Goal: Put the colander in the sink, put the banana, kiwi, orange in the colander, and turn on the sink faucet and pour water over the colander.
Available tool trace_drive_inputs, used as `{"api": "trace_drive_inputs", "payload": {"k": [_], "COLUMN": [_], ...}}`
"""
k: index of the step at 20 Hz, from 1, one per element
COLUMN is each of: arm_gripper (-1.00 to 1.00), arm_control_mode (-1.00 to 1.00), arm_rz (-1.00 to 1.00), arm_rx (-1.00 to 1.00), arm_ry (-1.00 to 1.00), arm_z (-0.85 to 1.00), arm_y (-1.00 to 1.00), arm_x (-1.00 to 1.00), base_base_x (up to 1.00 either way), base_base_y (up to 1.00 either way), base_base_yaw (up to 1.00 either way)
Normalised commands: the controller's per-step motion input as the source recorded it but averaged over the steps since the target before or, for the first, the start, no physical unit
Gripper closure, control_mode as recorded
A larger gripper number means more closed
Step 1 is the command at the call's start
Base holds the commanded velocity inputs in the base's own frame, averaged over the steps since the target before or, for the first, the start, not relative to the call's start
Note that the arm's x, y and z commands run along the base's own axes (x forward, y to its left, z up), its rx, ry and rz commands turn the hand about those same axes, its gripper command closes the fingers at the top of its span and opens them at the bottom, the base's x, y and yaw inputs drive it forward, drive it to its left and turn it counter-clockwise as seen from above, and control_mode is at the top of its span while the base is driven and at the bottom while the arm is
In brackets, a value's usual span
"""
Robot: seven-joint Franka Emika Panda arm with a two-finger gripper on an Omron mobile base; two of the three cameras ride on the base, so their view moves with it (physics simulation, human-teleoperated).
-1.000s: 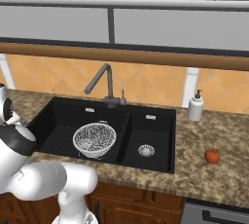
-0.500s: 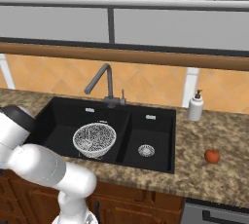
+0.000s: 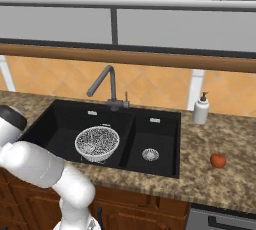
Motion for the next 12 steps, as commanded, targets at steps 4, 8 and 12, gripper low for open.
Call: {"api": "trace_drive_inputs", "payload": {"k": [4,8,12], "arm_gripper": [-1.00,-1.00,-1.00], "arm_control_mode": [-1.00,-1.00,-1.00], "arm_rz": [0.10,0.01,0.00], "arm_rx": [-0.04,0.00,0.00], "arm_ry": [0.00,0.00,0.00], "arm_z": [-0.01,0.00,0.00], "arm_y": [0.55,0.11,-0.13], "arm_x": [0.00,0.12,0.31], "base_base_x": [0.00,0.00,0.00], "base_base_y": [0.00,0.00,0.00], "base_base_yaw": [0.00,0.00,0.00]}}
